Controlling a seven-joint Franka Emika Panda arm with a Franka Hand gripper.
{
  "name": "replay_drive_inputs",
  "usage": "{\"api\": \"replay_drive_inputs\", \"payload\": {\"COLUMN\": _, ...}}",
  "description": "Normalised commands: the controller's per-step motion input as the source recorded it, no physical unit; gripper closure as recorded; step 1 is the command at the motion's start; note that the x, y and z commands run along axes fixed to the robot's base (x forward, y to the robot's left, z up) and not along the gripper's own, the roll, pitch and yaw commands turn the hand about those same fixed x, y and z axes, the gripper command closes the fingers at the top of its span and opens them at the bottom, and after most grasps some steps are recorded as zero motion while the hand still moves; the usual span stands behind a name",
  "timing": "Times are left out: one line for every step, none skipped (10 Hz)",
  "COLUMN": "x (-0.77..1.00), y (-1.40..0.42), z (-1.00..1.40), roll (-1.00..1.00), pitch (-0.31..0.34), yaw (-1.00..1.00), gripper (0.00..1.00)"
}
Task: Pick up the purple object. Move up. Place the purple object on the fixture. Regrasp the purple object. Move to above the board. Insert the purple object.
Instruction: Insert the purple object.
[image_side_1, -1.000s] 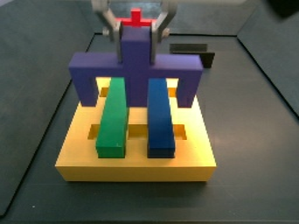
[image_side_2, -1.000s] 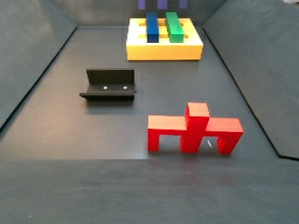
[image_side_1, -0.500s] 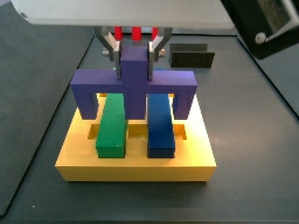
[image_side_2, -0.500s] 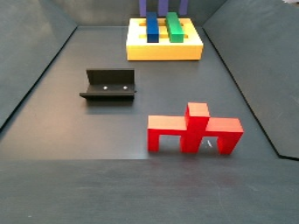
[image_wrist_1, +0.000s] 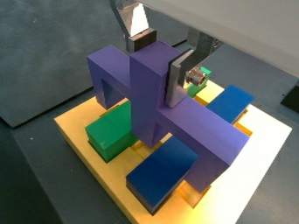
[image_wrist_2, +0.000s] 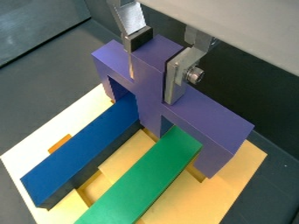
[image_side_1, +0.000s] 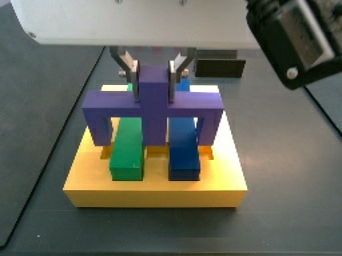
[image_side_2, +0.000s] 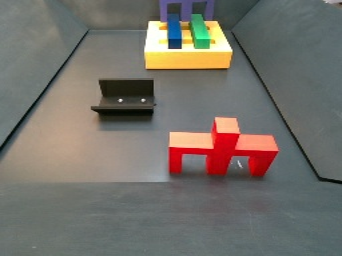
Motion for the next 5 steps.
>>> {"api": "replay_drive_inputs", "payload": {"x": 0.00, "y": -0.04, "z": -0.17, "roll": -0.07, "pitch": -0.009, "yaw": 0.04, "gripper": 1.00}}
{"api": "replay_drive_inputs", "payload": {"x": 0.00, "y": -0.03, "z": -0.18, "roll": -0.05, "pitch": -0.004, "yaw": 0.03, "gripper": 1.00}}
{"api": "replay_drive_inputs", "payload": {"x": -0.02, "y": -0.01, "z": -0.23, "roll": -0.03, "pitch": -0.007, "yaw": 0.05, "gripper": 1.00}}
{"api": "replay_drive_inputs", "payload": {"x": 0.00, "y": -0.03, "z": -0.24, "roll": -0.03, "pitch": -0.007, "yaw": 0.05, "gripper": 1.00}}
{"api": "replay_drive_inputs", "payload": {"x": 0.00, "y": -0.04, "z": -0.24, "roll": -0.05, "pitch": -0.011, "yaw": 0.03, "gripper": 1.00}}
